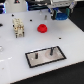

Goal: Insert the blue gear onto the right peg, followed by the red gear

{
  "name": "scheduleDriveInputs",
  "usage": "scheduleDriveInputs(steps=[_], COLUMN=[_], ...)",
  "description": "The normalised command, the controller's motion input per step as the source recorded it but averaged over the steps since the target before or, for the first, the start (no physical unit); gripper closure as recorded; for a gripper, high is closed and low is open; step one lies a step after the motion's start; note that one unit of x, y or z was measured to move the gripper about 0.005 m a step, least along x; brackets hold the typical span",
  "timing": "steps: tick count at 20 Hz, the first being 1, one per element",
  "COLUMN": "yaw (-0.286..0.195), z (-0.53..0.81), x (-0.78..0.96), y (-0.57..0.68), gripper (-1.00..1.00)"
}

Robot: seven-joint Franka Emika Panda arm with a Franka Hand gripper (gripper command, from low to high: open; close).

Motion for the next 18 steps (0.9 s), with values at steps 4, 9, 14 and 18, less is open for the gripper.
scheduleDriveInputs(steps=[4, 9, 14, 18], yaw=[0.0, 0.0, 0.0, 0.0], z=[0.47, 0.43, 0.38, 0.33], x=[0.81, 0.8, 0.81, 0.82], y=[-0.24, -0.26, -0.27, -0.27], gripper=[1.0, 1.0, 1.0, 1.0])
